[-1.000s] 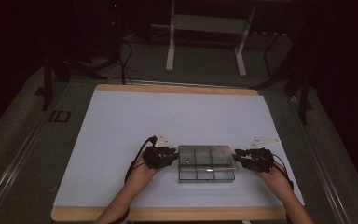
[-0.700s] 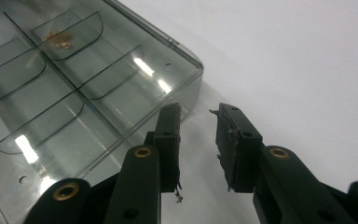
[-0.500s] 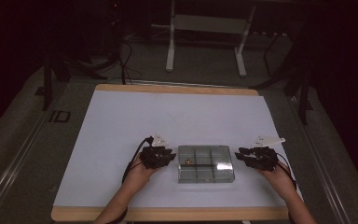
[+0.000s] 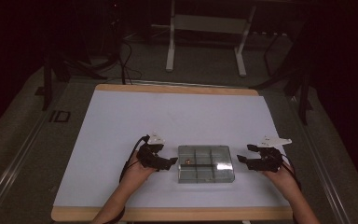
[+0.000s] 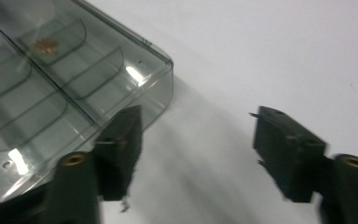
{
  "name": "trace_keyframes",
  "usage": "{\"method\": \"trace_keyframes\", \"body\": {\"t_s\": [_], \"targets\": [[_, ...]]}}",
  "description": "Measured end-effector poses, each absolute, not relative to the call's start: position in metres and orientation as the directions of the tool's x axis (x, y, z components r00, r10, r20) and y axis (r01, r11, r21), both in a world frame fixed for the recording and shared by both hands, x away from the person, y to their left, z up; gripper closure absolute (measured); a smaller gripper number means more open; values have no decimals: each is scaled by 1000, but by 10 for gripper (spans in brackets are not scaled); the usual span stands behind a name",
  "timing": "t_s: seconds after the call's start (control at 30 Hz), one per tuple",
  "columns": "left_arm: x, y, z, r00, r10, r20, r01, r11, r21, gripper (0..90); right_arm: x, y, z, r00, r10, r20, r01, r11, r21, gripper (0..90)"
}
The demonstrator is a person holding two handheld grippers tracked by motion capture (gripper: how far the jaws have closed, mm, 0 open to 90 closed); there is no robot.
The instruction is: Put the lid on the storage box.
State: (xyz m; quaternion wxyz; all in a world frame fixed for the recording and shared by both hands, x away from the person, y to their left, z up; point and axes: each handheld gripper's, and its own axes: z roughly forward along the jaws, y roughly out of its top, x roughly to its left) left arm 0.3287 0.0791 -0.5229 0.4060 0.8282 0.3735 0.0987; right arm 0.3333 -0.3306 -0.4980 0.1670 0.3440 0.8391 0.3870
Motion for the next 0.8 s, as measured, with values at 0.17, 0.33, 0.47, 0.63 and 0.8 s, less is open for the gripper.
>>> {"method": "trace_keyframes", "body": {"t_s": [0.17, 0.33, 0.47, 0.63, 0.8], "targets": [[330, 81, -525, 703, 693, -160, 542, -375, 752, 10, 332, -333, -497, -718, 696, -3, 442, 460, 770, 193], [329, 84, -524, 704, 694, -151, 526, -366, 768, 10, 332, -334, -499, -715, 699, 6, 439, 442, 782, 168], [327, 87, -522, 702, 697, -144, 515, -357, 780, 11, 331, -335, -502, -710, 704, 11, 441, 432, 787, 148], [326, 89, -522, 710, 688, -153, 509, -351, 786, 11, 331, -337, -502, -704, 710, -5, 431, 433, 792, 145], [323, 91, -524, 717, 679, -159, 507, -351, 787, 11, 330, -339, -505, -701, 713, 2, 440, 431, 788, 146]]}}
